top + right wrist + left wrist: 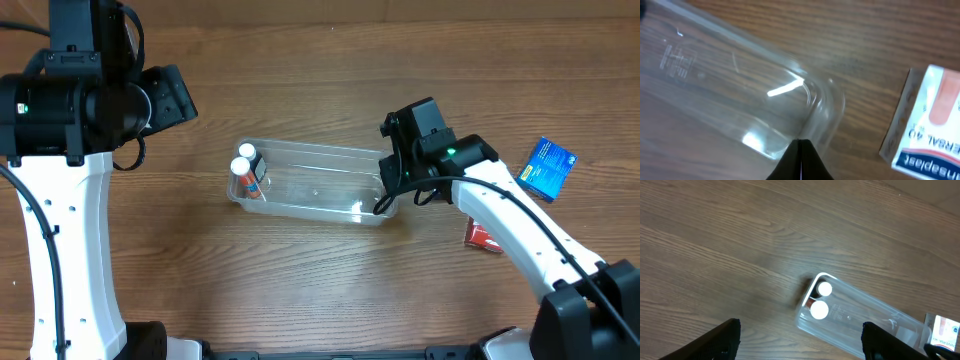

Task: Pack container

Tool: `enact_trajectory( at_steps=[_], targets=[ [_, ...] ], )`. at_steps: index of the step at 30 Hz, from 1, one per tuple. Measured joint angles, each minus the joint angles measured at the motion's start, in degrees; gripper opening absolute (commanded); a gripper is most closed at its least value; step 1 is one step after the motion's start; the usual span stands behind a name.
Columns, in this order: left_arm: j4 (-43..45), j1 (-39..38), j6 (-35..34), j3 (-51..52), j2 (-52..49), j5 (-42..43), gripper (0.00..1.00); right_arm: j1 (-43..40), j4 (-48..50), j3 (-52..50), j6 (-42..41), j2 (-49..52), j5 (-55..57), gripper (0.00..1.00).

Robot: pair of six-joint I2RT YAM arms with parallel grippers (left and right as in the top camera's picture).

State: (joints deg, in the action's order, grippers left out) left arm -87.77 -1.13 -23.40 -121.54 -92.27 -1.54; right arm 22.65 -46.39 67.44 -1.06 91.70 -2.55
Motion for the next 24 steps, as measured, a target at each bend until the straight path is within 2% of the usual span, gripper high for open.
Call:
enact_trajectory(
  at_steps=[17,24],
  targets=[
    [-0.2,0.0,0.0,0.0,0.0,0.0,0.79,0.0,8.3,0.0,3.7,3.4,0.0,0.04],
    [-0.2,0.0,0.0,0.0,0.0,0.0,0.79,0.0,8.3,0.0,4.1,3.4,0.0,0.04]
  ],
)
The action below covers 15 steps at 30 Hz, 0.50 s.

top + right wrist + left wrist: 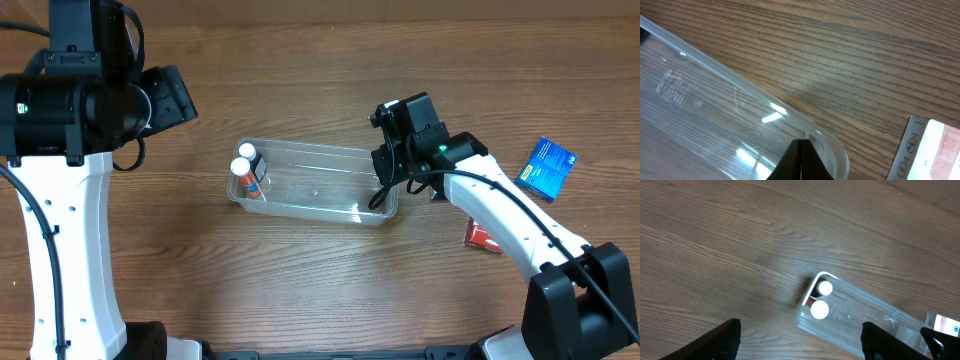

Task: Pack container

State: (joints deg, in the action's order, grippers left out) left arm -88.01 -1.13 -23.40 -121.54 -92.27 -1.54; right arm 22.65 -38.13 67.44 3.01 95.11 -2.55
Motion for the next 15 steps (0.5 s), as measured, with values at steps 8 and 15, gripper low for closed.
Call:
enact_trajectory(
  at_steps=[8,15],
  targets=[
    [0.0,0.0,0.0,0.0,0.0,0.0,0.79,0.6,1.3,0.1,0.0,5.2,-0.4,0.04],
    [-0.1,0.0,0.0,0.0,0.0,0.0,0.79,0.7,4.0,0.1,0.0,5.7,1.5,0.04]
  ],
)
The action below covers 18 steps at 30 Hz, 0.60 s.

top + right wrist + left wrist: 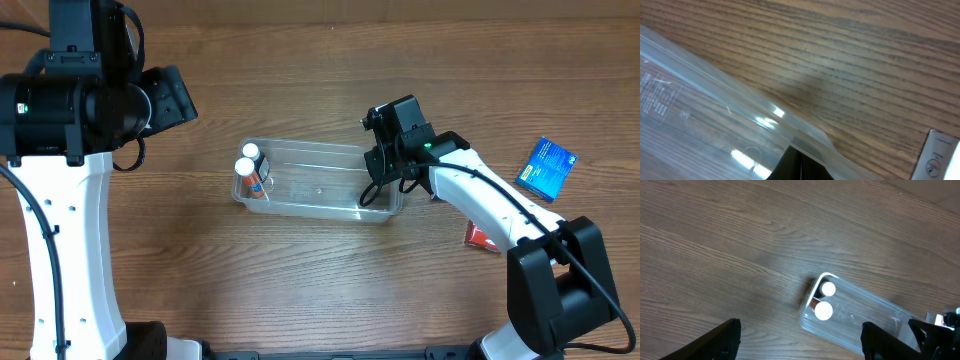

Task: Pack container

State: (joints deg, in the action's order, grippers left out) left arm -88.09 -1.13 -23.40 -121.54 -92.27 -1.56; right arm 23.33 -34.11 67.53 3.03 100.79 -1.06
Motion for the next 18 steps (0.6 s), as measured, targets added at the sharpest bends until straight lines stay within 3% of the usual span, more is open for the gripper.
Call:
enact_trajectory(
  at_steps=[16,18],
  targets=[
    [0.0,0.0,0.0,0.0,0.0,0.0,0.79,0.0,1.7,0.7,1.1,0.0,1.5,0.04],
    [0.0,0.0,0.0,0.0,0.0,0.0,0.79,0.0,-0.6,1.8,1.2,0.0,1.4,0.1]
  ],
)
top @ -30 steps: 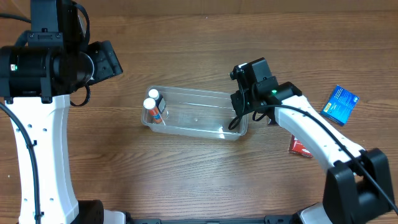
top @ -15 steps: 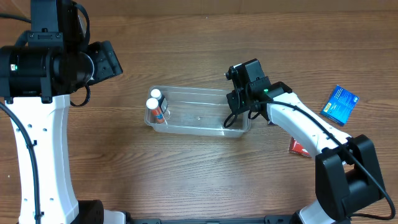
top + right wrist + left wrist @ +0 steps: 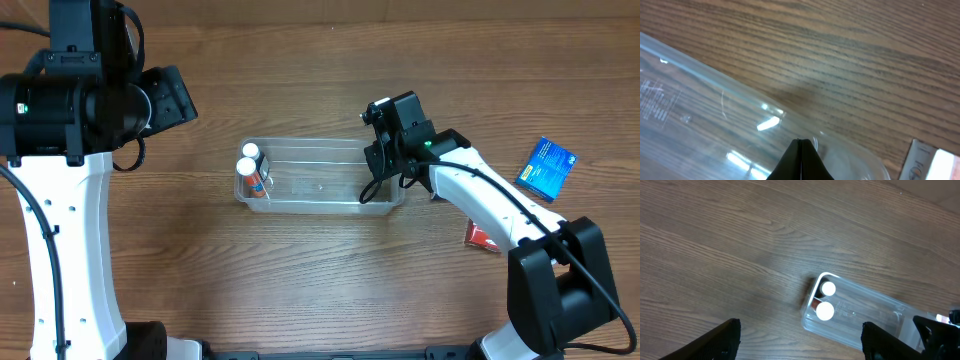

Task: Pack container

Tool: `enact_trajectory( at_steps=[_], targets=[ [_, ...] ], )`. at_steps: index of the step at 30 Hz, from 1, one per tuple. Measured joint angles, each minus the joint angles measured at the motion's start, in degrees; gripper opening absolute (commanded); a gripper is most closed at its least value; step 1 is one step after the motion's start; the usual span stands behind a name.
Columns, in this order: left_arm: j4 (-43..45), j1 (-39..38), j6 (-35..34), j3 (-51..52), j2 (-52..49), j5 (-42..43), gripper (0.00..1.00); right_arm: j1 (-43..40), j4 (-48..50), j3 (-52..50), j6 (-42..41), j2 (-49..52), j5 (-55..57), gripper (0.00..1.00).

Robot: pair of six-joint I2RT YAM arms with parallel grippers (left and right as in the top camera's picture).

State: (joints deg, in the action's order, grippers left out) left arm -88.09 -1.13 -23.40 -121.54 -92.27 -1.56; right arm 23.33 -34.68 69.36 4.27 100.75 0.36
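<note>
A clear plastic container (image 3: pixel 320 186) lies about level at the table's middle, with two white-capped bottles (image 3: pixel 248 165) standing in its left end. My right gripper (image 3: pixel 372 192) is at the container's right end. In the right wrist view its fingers (image 3: pixel 792 160) are pressed together at the rim of the container's (image 3: pixel 700 115) corner, shut on the wall. The left gripper (image 3: pixel 800 347) hangs high over the table, open and holding nothing, and the bottles (image 3: pixel 825 301) and container (image 3: pixel 865 325) show below it.
A blue packet (image 3: pixel 547 166) lies at the far right. A red box (image 3: pixel 483 237) sits partly under my right arm. The edge of a white plasters box (image 3: pixel 935 162) lies just right of the container. The left arm's base stands at the left.
My right gripper has shifted slightly toward the far side, and the container's right end has gone with it, so the container now lies straighter. The left arm is unchanged.
At first the container lay slanted, right end nearer the table's front, with my shut right gripper at that end. At each later moment gripper and right end stood farther back and left. Now the container lies nearly level. The left gripper stayed open throughout.
</note>
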Motion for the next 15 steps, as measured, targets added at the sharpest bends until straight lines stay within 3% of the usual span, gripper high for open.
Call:
enact_trajectory(
  at_steps=[3,4,6,9,15],
  targets=[
    [0.0,0.0,0.0,0.0,0.0,0.0,0.79,0.0,-6.7,3.6,0.2,-1.8,-0.2,0.29],
    [0.0,0.0,0.0,0.0,0.0,0.0,0.79,0.0,-8.8,5.1,0.4,-3.1,-0.1,0.41],
    [0.0,0.0,0.0,0.0,0.0,0.0,0.79,-0.2,-11.5,8.5,-0.3,-6.2,0.6,0.77],
    [0.0,0.0,0.0,0.0,0.0,0.0,0.79,-1.8,-13.9,13.1,-2.5,-10.5,3.5,1.0],
    [0.0,0.0,0.0,0.0,0.0,0.0,0.79,-13.0,-18.9,14.9,-4.3,-11.0,6.0,1.0]
  ],
)
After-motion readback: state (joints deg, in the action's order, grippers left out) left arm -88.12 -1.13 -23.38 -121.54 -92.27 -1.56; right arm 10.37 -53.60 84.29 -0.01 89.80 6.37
